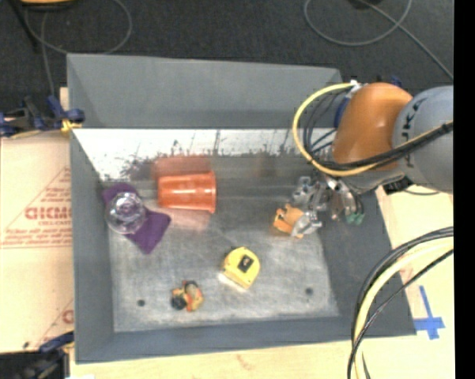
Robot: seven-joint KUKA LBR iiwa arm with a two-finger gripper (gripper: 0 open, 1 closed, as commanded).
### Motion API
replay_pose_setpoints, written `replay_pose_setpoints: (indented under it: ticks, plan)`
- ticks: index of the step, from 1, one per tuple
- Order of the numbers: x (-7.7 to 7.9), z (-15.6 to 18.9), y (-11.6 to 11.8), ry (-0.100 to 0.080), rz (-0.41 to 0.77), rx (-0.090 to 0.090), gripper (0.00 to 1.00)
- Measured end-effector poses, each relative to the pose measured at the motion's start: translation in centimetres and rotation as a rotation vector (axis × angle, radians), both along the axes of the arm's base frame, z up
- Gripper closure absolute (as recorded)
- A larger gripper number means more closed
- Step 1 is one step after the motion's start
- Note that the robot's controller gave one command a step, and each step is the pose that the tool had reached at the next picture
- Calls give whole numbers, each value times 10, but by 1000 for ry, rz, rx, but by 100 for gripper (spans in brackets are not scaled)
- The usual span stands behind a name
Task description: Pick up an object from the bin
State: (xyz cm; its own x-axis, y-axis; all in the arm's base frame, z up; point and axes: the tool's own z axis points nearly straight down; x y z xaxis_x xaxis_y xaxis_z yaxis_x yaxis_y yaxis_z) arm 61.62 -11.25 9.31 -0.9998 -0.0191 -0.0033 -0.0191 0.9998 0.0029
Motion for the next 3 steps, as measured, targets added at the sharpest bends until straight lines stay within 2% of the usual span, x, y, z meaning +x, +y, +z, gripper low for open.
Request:
replay_pose_setpoints:
  ticks: [1,2,3]
  plan:
    - [-4,102,7,-1,-3,-3,100]
    - [-4,102,7,-1,-3,-3,100]
    - [10,148,11,3,53,-4,100]
